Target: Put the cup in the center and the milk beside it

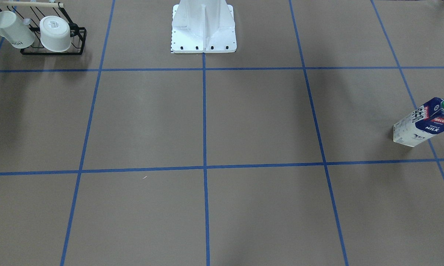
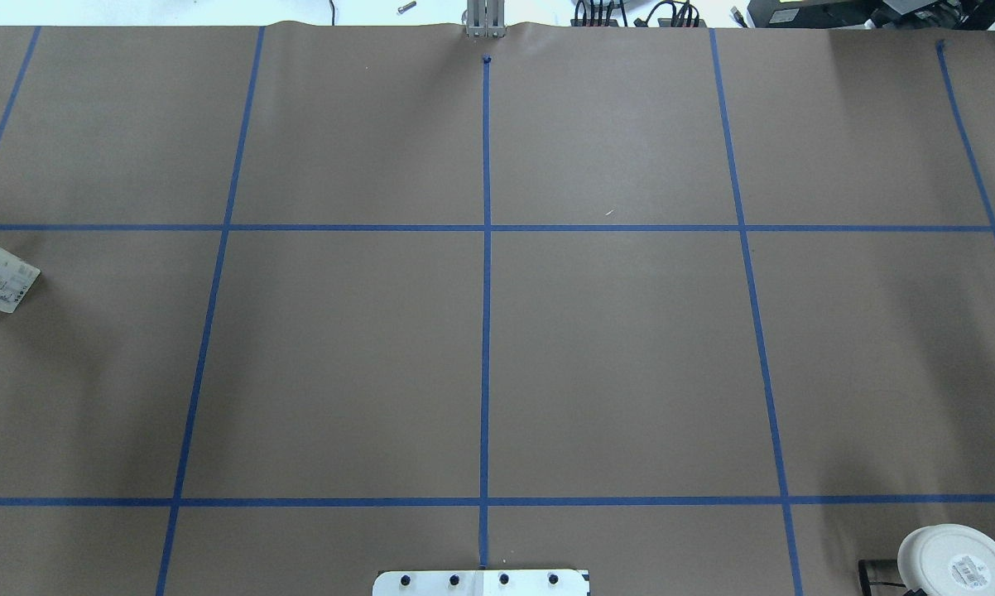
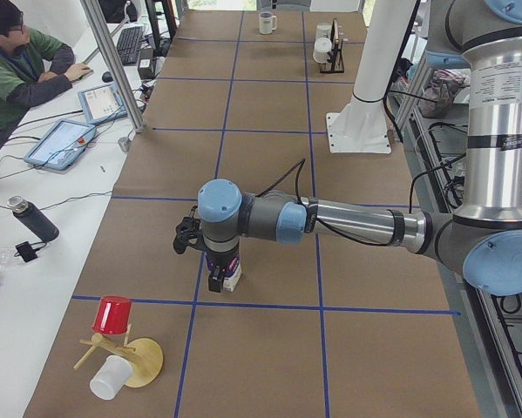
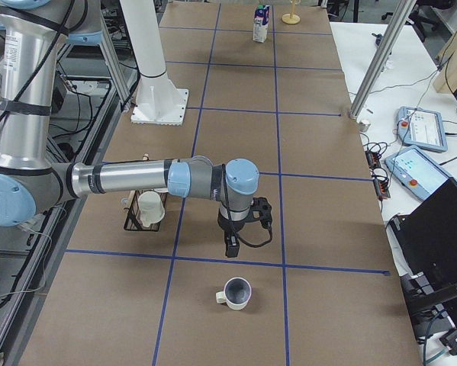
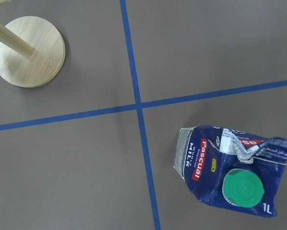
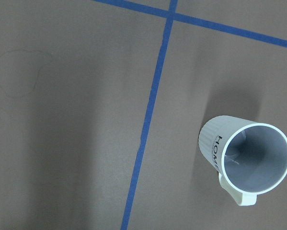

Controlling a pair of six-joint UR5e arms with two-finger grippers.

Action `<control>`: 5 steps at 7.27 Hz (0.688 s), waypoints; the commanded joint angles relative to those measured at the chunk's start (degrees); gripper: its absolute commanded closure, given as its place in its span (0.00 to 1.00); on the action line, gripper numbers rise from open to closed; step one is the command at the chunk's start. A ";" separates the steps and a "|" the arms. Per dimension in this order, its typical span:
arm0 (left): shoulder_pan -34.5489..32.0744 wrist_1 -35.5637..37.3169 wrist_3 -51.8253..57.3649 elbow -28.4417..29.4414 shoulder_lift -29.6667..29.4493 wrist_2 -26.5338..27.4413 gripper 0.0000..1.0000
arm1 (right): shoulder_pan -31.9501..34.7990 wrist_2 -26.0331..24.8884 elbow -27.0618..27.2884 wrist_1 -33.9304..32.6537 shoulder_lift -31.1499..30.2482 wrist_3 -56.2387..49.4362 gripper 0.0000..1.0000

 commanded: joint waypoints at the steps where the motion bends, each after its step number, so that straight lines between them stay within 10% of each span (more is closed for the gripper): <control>1: 0.00 -0.35 0.00 0.08 0.00 -0.09 0.02 | 0.00 0.00 0.00 0.00 0.00 0.00 0.00; 5: 0.00 -0.18 0.09 -2.72 -0.52 0.44 0.02 | 0.00 -0.09 0.35 0.00 0.00 0.09 0.00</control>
